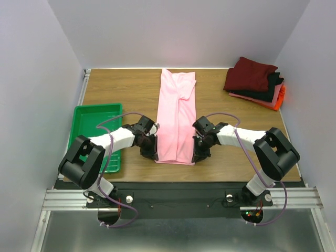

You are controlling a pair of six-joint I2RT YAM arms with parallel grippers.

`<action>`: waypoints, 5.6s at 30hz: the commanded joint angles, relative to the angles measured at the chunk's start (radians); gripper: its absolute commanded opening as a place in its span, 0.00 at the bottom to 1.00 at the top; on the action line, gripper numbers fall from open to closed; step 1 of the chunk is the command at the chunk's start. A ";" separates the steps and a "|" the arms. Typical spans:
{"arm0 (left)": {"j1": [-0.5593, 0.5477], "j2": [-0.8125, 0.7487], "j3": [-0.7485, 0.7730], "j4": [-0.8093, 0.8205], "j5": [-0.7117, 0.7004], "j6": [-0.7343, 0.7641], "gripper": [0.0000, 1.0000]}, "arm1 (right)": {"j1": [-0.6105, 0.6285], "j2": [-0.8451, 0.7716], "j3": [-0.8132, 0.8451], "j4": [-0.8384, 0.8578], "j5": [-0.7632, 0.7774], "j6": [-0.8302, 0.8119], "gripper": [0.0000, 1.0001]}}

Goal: Fold and stack the t-shirts
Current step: Fold the tshirt

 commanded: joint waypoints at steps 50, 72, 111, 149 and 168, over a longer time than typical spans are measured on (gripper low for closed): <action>0.055 0.030 0.363 -0.332 0.226 0.121 0.00 | -0.068 -0.077 0.337 -0.425 -0.070 -0.136 0.00; 0.175 0.332 0.785 -0.361 0.216 0.139 0.00 | -0.232 0.224 0.725 -0.288 0.164 -0.194 0.00; 0.291 0.818 1.356 -0.301 0.325 0.153 0.00 | -0.338 0.655 1.199 -0.228 0.216 -0.249 0.00; 0.304 0.467 0.850 0.088 0.105 0.176 0.99 | -0.384 0.436 0.912 0.028 0.203 -0.183 0.66; 0.248 0.409 0.670 0.113 0.058 0.160 0.98 | -0.379 0.383 0.645 0.091 0.131 -0.157 0.55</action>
